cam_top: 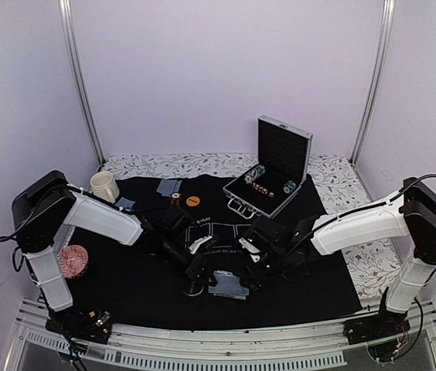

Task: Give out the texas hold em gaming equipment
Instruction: Pick up the poker card from the face-down deck piles.

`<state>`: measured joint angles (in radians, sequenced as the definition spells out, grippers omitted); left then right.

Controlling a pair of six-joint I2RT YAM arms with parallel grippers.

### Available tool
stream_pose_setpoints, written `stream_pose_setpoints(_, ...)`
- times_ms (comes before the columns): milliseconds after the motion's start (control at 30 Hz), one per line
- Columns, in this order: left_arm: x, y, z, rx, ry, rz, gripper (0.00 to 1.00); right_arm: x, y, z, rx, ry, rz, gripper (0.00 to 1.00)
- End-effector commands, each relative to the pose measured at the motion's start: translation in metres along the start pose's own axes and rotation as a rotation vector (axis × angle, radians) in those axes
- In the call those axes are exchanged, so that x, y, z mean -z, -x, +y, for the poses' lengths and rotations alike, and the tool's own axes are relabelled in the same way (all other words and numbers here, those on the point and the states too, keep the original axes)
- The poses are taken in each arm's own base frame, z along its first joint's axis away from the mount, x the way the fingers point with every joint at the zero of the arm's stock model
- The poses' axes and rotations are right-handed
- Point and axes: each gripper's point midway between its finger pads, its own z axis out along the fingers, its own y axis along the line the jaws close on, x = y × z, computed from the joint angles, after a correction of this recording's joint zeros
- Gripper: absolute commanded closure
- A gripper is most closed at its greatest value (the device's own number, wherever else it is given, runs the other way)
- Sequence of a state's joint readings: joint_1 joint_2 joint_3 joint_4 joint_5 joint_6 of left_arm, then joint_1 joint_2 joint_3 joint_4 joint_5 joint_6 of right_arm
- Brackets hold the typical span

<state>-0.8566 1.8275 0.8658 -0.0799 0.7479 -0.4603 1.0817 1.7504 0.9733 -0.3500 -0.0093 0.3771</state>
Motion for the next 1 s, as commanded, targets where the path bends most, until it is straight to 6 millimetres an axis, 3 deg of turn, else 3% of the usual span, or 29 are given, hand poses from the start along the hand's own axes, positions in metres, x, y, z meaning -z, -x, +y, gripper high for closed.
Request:
stream_pose_setpoints(0,-0.005,0.004,-0.010,-0.036,-0.028,0.007,0.81,0.005,0.004,0.002,-0.003,0.001,-0.031,0.34)
stream_pose_setpoints(267,-0.002,0.000,-0.008,-0.043,-0.012,0.014,0.87,0.006,0.005,0.001,-0.001,-0.005,-0.034,0.33)
stream_pose_setpoints(633,0.010,-0.001,0.011,-0.017,0.060,0.004,0.82,0.004,0.002,-0.003,0.003,-0.019,-0.020,0.33)
stream_pose_setpoints(967,0.013,0.001,0.003,-0.036,0.028,-0.004,0.82,0.004,0.002,-0.003,0.005,-0.022,-0.017,0.33)
